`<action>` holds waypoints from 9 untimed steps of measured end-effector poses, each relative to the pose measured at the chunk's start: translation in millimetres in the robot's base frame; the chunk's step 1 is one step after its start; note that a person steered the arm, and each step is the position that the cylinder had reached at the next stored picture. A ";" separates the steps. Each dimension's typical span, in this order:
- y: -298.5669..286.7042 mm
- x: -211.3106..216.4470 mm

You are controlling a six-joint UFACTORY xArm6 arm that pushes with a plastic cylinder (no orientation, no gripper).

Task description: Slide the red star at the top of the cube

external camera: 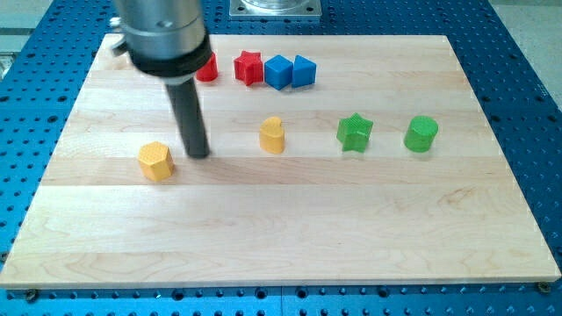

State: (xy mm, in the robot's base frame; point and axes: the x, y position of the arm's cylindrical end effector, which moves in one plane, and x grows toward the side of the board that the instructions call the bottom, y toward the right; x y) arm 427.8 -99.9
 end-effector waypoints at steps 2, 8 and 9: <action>4.1 -90.9; 39.1 -164.4; 74.9 -181.4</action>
State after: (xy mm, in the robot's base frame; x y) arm 246.4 -25.1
